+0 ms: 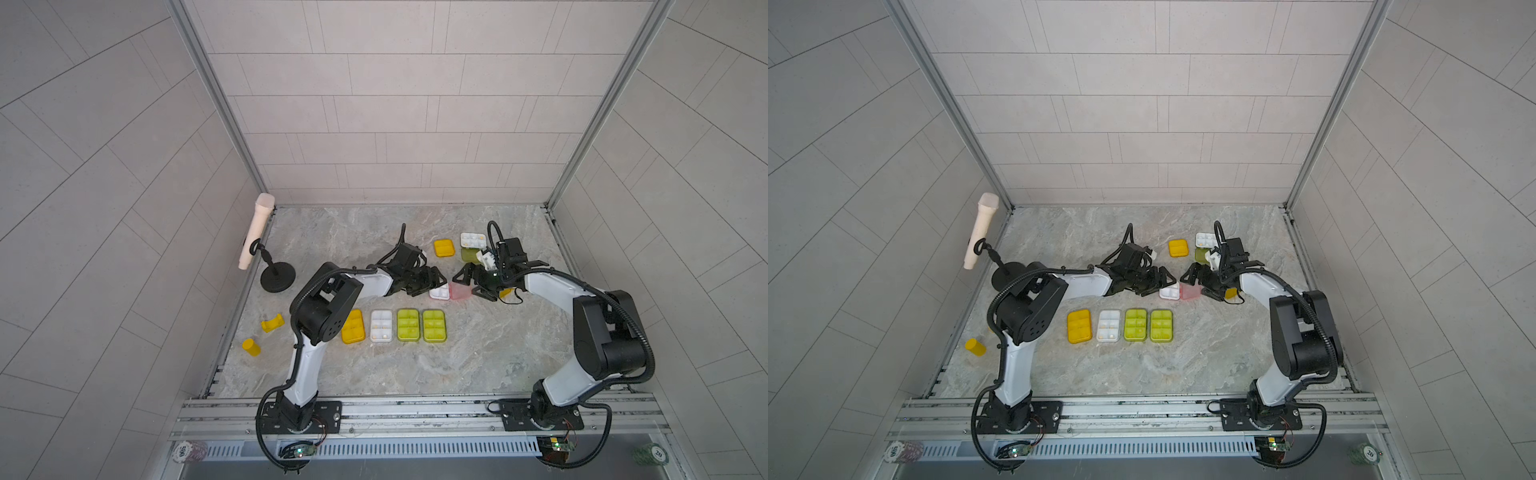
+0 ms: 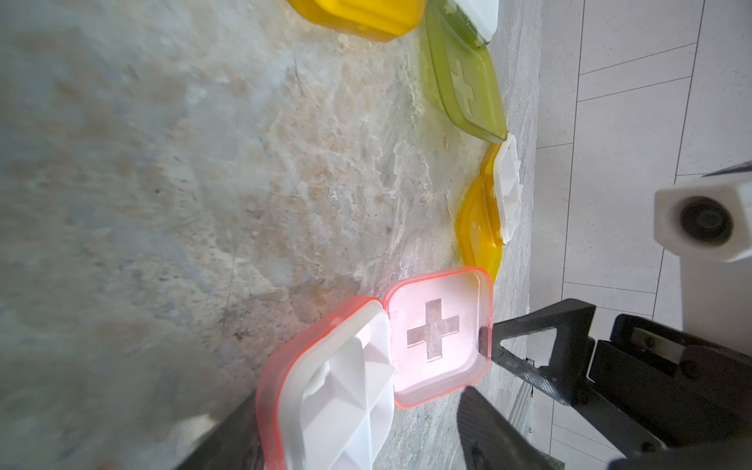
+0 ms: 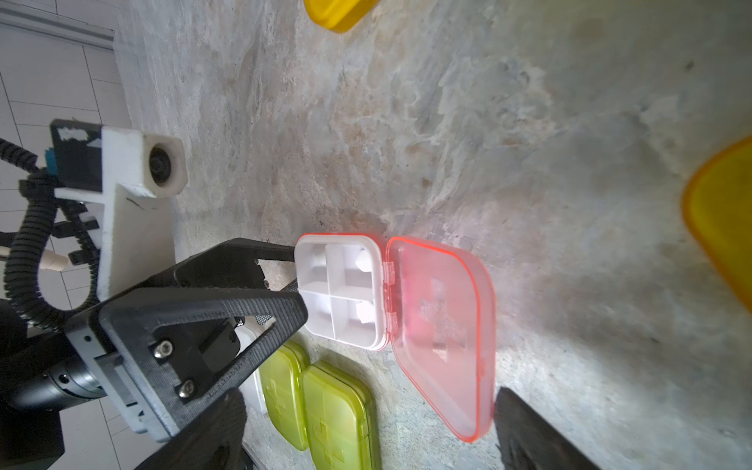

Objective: Close pillboxes
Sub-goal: Close the lid on the pillbox.

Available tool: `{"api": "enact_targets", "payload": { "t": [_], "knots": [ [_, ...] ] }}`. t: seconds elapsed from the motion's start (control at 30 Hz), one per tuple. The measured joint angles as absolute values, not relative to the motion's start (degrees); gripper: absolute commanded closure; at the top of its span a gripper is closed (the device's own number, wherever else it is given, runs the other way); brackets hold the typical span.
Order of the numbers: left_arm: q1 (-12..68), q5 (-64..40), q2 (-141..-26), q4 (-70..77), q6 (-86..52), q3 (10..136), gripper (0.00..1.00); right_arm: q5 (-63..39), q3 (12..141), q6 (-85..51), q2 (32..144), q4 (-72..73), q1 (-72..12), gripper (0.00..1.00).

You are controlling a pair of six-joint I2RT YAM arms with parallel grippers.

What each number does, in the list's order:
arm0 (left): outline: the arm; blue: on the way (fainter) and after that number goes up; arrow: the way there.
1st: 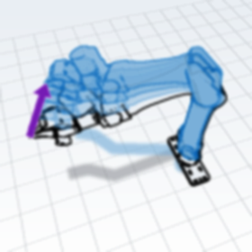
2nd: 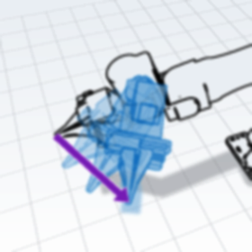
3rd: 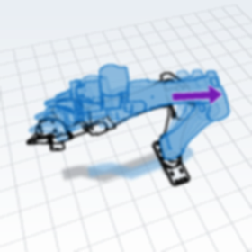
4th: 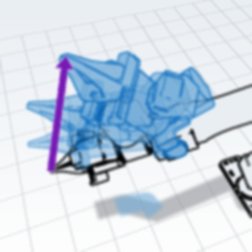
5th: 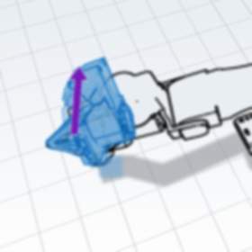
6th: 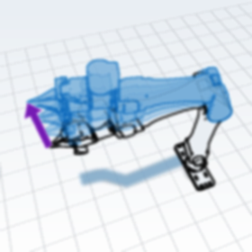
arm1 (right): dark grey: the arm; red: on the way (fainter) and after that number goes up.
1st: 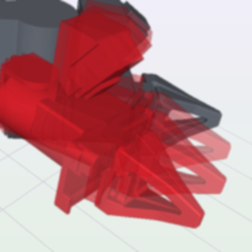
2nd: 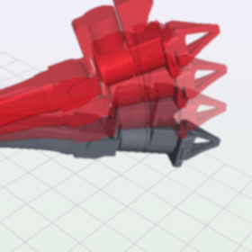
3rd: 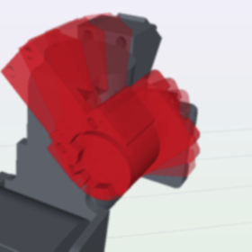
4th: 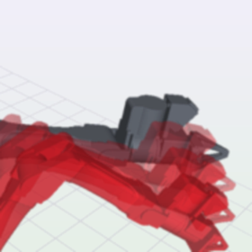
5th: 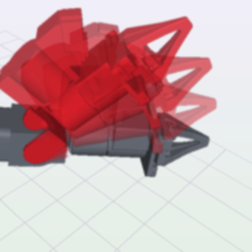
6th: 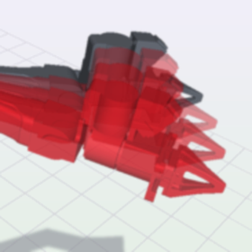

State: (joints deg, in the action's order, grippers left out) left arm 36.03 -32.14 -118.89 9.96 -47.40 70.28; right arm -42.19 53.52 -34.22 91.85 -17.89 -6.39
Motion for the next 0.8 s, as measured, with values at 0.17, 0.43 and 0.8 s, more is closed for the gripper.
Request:
{"api": "enact_targets", "payload": {
  "t": [0.17,0.43,0.8],
  "knots": [
    [35.5,-31.6,-118.1,7.8,-45.5,70.1,0.23,-42.9,53.6,-34.8,91.9,-17.6,-6.7,0.04],
    [35.2,-30.1,-116.6,5.3,-43.6,69.4,0.23,-43.6,54.9,-35.1,91.9,-17.3,-7.5,0.04],
    [30.9,-28.6,-106.6,-0.4,-45.8,64.6,0.23,-43.7,58.5,-35.2,92.3,-17.4,-10.6,0.04]
  ]
}}
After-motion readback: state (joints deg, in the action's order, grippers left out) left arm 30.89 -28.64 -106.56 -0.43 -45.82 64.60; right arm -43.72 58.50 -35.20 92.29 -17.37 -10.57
